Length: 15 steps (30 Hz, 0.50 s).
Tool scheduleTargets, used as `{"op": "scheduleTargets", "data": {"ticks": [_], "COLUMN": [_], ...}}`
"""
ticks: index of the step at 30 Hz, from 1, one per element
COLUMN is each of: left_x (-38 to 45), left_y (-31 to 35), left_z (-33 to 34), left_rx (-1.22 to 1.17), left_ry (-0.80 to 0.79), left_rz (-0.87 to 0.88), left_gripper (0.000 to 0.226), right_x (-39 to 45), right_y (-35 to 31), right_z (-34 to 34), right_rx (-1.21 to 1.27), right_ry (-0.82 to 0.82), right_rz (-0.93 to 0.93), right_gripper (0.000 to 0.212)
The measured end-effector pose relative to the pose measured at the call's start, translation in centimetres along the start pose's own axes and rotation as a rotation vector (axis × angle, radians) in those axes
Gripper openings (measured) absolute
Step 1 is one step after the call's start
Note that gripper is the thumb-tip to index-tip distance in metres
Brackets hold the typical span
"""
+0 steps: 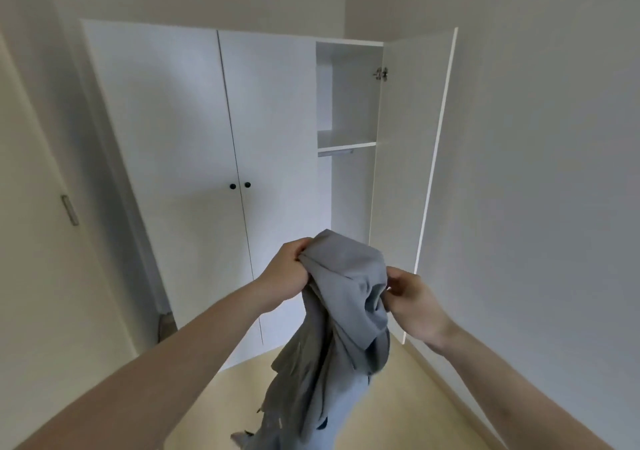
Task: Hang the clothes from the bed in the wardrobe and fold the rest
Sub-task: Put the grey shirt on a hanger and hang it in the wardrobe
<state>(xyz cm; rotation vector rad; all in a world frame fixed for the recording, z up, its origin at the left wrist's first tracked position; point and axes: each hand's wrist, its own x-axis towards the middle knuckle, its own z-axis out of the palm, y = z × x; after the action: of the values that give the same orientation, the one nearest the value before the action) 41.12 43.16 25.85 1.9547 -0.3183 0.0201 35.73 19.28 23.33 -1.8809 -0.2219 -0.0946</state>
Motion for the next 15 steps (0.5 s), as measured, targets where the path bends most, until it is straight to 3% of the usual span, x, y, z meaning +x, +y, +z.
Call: {"op": "scheduleTargets", "data": {"ticks": [5,8,13,15], "left_x": [5.4,9.1,15.0,17.5], "left_y": [-4.0,-6.1,-8.8,-10.0], "left_z": [-4.7,-7.5,-12.3,-13.8], "left_rx": [0.288,0.341,0.418,0.476], "left_ry": [-0.024,-0.073,-0.198,-0.152], "left_rz": [0.027,-0.052,-0.223,-0.257], "left_gripper": [0.031,0.012,0.047,0.048], "right_x": [9.4,15.0,24.7,29.3], "right_y": [1.2,2.1,3.3,3.9], "right_z": [1.8,2.1,2.3,2.6], "right_rx": [-0.007,0.020,0.036,0.025], "right_ry": [0.023,0.039,0.006,-0.047], "right_rz": [0.010,0.026,-0.004,-0.029], "right_gripper": [0.029,0.028,0.029,0.027]}}
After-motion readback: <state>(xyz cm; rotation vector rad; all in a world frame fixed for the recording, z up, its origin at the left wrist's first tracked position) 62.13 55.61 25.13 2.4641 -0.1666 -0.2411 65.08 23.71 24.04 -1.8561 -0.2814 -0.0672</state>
